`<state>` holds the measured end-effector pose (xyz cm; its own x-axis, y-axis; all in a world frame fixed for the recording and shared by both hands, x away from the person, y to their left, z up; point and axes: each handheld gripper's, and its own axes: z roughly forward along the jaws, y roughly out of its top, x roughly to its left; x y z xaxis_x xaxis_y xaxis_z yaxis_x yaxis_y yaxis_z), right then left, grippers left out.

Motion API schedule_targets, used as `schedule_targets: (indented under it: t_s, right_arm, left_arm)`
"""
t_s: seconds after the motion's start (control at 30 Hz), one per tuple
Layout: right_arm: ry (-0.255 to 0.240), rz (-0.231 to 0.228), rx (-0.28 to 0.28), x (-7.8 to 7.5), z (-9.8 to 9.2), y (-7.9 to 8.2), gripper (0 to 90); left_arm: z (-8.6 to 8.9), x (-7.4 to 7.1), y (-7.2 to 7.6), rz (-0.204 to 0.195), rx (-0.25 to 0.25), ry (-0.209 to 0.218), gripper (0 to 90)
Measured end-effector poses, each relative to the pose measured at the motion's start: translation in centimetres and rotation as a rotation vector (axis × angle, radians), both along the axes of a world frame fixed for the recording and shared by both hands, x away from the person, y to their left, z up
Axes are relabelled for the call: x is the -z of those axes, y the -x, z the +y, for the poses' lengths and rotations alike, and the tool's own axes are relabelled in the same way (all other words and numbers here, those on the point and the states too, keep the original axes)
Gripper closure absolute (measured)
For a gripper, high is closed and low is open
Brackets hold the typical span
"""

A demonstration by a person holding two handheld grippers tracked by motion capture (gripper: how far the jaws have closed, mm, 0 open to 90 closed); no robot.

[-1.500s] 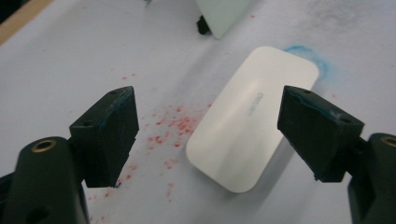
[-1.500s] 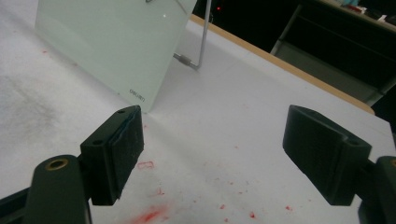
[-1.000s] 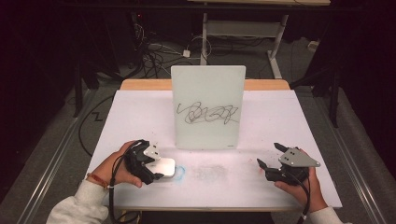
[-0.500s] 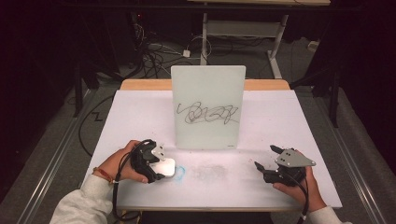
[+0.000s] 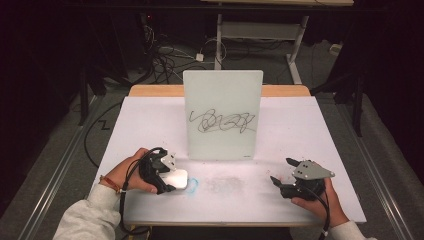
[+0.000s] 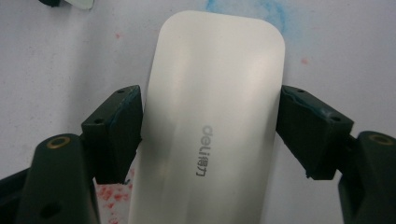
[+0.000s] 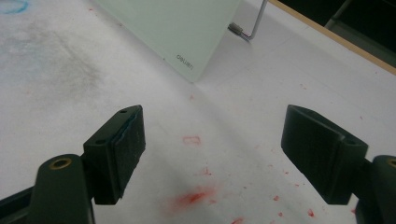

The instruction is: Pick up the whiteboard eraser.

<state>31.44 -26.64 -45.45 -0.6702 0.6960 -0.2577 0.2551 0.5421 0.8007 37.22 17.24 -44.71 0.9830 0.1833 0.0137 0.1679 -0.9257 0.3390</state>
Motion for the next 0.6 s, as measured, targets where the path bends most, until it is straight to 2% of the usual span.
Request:
schedule_targets:
  t_s: [0.1, 0.37, 0.6]
  right_arm:
    - [0.000, 0.002, -0.003, -0.01, 0.00, -0.08, 22.5]
    - [-0.004, 0.010, -0.013, 0.03, -0.03, -0.09, 23.0]
    - [-0.014, 0.016, -0.015, 0.01, -0.13, -0.18, 23.5]
  left_arm:
    - [-0.09, 0.14, -0.30, 0.020, 0.009, 0.006, 24.6]
    - [-0.45, 0.44, -0.47, 0.025, 0.023, -0.019, 24.8]
    - [-0.37, 0.33, -0.44, 0.031, 0.029, -0.005, 26.0]
